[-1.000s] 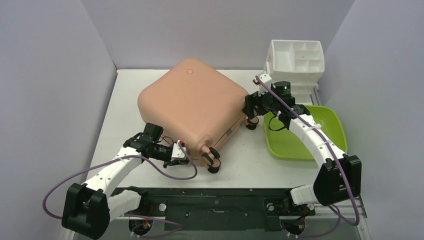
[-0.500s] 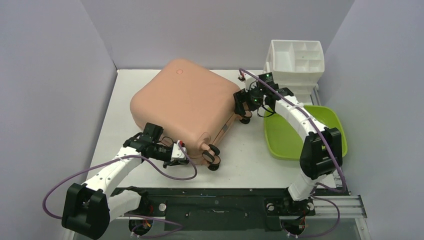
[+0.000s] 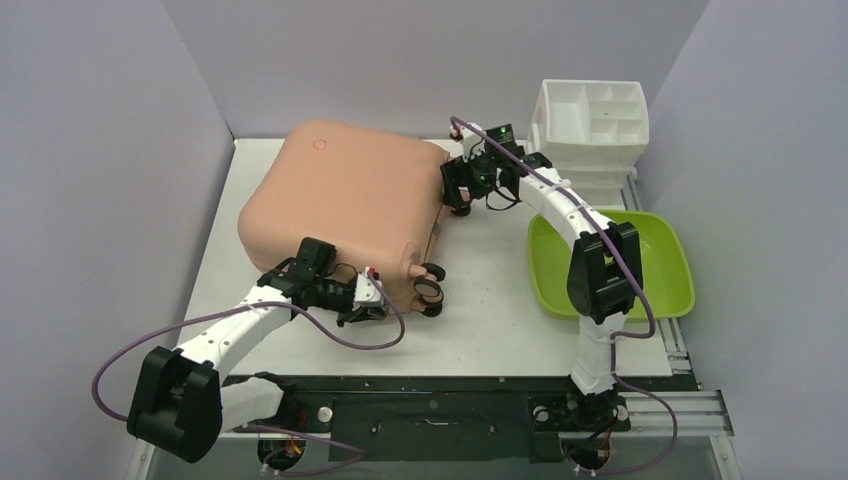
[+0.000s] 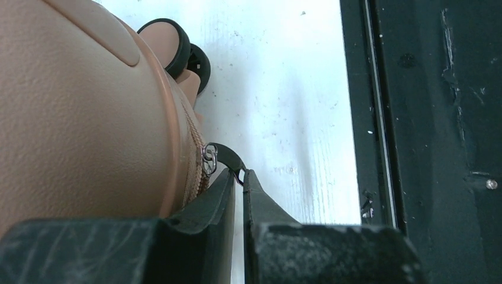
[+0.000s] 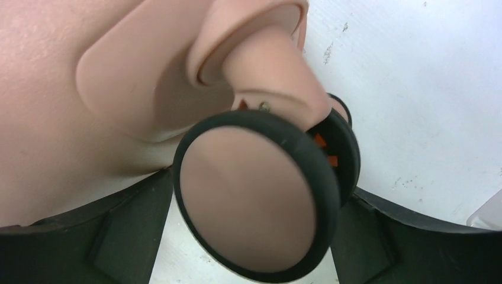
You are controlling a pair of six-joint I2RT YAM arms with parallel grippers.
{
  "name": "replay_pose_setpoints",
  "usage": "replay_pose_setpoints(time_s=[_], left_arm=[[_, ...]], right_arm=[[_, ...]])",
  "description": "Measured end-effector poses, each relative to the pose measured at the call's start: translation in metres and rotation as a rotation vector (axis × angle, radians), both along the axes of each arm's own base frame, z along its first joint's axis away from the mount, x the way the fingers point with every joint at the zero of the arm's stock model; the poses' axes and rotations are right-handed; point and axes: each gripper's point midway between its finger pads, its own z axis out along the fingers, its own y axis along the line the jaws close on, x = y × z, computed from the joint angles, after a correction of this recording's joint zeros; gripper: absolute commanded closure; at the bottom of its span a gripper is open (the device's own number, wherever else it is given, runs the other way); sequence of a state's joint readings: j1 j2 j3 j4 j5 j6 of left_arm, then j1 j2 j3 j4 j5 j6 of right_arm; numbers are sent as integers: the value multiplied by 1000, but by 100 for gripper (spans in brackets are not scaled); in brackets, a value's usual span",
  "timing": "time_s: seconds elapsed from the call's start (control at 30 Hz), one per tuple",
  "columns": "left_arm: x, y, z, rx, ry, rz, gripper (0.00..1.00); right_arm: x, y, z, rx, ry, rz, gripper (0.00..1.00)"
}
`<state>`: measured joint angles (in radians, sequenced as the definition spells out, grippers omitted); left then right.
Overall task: Open, take out, and arrange the luggage
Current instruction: Adjust the luggage at the center of the board.
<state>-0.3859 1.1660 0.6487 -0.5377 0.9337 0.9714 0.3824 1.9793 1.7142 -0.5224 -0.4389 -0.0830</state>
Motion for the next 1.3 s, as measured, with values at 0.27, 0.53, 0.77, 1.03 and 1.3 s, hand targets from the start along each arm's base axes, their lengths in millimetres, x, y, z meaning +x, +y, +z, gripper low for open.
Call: replay_pose_setpoints(time_s=[0.27, 0.53, 0.77, 1.03, 1.3], left_arm=[[-14, -16, 14, -67, 97, -19, 40], [1, -2, 74, -204, 157, 61, 18], [54, 23, 142, -333, 9, 249, 18], [140, 44, 152, -359, -101, 590, 18], [173, 44, 149, -376, -91, 728, 18]], right_arm=[[-26, -15, 36, 97, -41, 1, 8], [-131, -48, 83, 252, -288, 74, 8], [-200, -23, 7, 302, -263, 257, 13], [-253, 15, -18, 314, -289, 536, 17], [-268, 47, -60, 162, -309, 611, 19]])
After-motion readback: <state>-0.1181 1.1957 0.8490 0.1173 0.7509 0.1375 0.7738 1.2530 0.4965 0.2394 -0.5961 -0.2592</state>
